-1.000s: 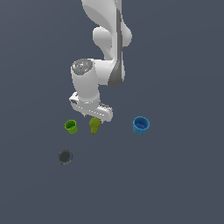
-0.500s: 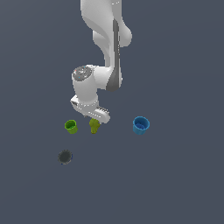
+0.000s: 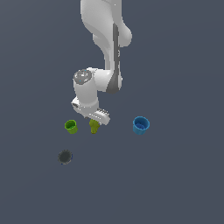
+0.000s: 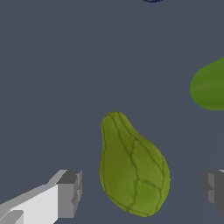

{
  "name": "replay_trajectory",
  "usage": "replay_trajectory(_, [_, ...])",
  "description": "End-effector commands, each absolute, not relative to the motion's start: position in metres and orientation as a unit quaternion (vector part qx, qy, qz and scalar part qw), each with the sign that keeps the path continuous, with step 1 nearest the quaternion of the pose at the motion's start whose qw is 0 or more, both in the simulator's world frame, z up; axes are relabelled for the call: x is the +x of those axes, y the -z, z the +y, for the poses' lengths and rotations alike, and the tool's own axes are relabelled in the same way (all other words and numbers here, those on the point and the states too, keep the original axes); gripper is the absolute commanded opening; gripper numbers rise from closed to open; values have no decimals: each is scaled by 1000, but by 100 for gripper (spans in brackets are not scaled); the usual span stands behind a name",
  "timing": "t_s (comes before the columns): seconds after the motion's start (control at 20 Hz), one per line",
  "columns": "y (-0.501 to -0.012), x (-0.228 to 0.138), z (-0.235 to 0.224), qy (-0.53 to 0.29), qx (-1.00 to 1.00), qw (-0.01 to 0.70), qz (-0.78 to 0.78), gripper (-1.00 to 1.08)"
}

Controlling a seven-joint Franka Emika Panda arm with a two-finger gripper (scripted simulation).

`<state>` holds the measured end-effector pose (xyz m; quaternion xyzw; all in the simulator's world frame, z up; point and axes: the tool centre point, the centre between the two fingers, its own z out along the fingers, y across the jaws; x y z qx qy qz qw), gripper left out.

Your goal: Pick up a designated object from a clutter of objects.

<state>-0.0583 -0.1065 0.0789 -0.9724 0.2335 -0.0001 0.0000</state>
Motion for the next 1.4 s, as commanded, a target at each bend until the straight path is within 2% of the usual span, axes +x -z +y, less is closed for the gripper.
replay_trajectory(0.0, [-68, -59, -106, 0, -972, 0, 234, 100])
replay_trajectory(0.5, [-41, -59, -107, 0, -972, 0, 235, 100])
replay_trajectory(0.55, [-41, -59, -107, 0, -972, 0, 235, -100])
replay_trajectory(1.35, [-49, -59, -98, 0, -972, 0, 234, -100])
